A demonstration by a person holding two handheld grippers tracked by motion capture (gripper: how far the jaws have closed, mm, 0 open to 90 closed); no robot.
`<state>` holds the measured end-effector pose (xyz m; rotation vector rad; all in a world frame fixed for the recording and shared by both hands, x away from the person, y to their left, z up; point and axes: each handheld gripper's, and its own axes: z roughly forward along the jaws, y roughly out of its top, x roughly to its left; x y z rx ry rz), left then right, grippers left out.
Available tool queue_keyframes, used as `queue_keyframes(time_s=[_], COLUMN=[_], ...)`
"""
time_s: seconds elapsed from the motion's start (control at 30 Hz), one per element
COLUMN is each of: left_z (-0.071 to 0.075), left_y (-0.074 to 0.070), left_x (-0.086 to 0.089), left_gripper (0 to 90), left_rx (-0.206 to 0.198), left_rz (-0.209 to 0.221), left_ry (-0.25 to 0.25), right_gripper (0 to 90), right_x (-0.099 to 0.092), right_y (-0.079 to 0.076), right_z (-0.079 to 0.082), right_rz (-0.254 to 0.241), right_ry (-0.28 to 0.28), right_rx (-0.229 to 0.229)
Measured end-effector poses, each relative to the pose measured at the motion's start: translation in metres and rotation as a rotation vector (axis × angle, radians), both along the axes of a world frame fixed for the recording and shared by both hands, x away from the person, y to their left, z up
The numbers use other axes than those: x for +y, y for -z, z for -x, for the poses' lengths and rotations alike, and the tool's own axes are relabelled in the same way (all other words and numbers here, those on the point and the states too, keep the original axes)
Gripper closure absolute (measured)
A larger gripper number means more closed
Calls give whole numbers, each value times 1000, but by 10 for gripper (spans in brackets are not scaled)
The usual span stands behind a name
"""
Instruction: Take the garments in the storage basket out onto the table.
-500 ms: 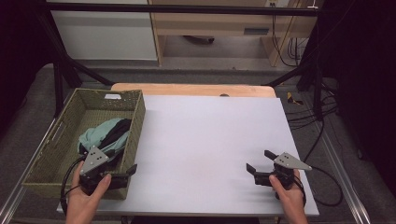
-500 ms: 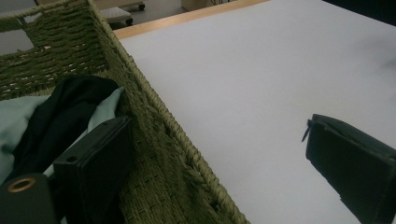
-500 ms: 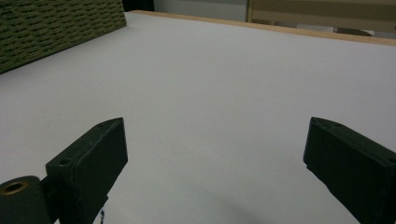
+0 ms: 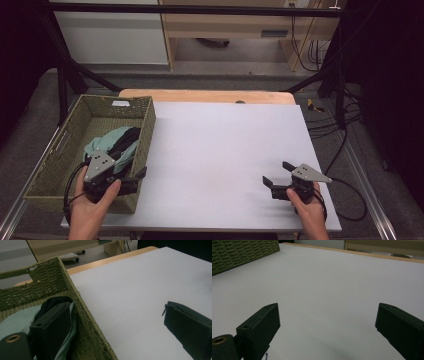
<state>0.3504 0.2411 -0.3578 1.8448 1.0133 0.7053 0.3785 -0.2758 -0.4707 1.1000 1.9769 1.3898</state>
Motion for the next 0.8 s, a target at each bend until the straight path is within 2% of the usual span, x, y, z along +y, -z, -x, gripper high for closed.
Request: queue_keyframes(time_s=[0.03,0.07,0.13,0.17,0.27,0.3,0.33,0.37,0.43,0.5,0.6,0.63,0.7,0.8], left_z=[0,-4,-6,-12,-19,-21,-27,-27,-32,-41,-47,-53,-57,-68], left_y=[0,-8,-12,-21,-28,-32,-38,-38,-42,-45,-46,-46,-45,-44], left_x=[0,3,4,8,13,15,18,18,21,23,25,28,30,33], left_gripper=[72,72,70,61,61,61,66,67,70,116,133,133,132,128], left_rx=[0,4,5,9,30,28,31,31,33,30,30,45,54,72], left_rz=[0,-9,-7,-2,5,-1,-34,-34,-65,-88,-94,-89,-86,-115], left_ry=[0,-6,-5,1,0,-12,-20,-20,-33,-39,-35,-39,-36,-48], right_gripper=[55,54,54,56,65,65,65,65,65,62,62,61,61,60], right_x=[0,1,1,0,-1,-1,-1,-1,0,3,5,5,6,5], right_y=[0,0,0,0,-2,-2,-2,-2,-3,-2,-3,-3,-3,-2], right_z=[0,0,0,0,-2,-2,-3,-3,-2,1,2,2,2,1], right_rz=[0,0,-2,2,-8,-8,-13,-13,-15,6,5,7,13,16], right_ry=[0,1,2,12,43,43,37,37,35,28,26,24,22,21], right_rx=[0,-1,-2,-1,0,0,1,1,5,13,11,13,16,21])
